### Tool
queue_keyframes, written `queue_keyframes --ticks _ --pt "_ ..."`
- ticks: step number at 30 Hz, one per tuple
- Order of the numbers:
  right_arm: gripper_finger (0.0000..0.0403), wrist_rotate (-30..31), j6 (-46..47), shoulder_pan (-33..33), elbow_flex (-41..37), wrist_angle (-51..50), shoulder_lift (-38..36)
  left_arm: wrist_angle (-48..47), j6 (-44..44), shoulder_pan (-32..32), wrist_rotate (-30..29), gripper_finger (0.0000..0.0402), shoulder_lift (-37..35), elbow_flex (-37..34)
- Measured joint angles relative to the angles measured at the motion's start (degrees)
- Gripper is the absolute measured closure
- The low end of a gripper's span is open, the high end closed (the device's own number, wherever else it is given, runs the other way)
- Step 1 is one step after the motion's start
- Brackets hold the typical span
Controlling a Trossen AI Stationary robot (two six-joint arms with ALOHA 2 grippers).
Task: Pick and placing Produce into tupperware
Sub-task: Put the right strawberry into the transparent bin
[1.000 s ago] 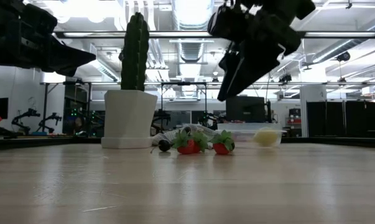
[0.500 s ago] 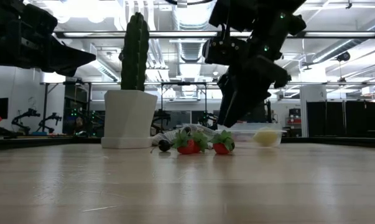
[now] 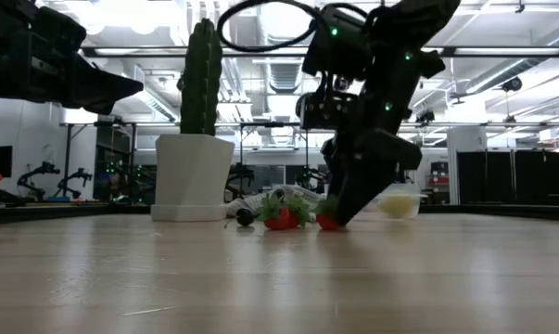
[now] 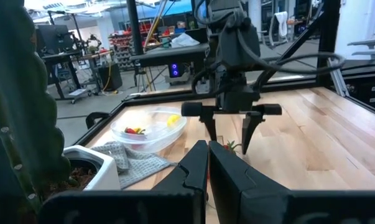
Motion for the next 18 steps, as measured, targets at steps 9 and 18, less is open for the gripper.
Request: queue_keyframes --ticks 9,18 --pt "0.0158 -0.1 0.9 -0.1 0.4 0.5 0.1 0.0 0.0 0.0 0.0 0.0402 0.0 0.0" --pt "0.0163 -0.1 1.1 -0.3 0.4 1.7 0.1 0.0 0.0 0.0 0.0 0.0402 0.0 0.0"
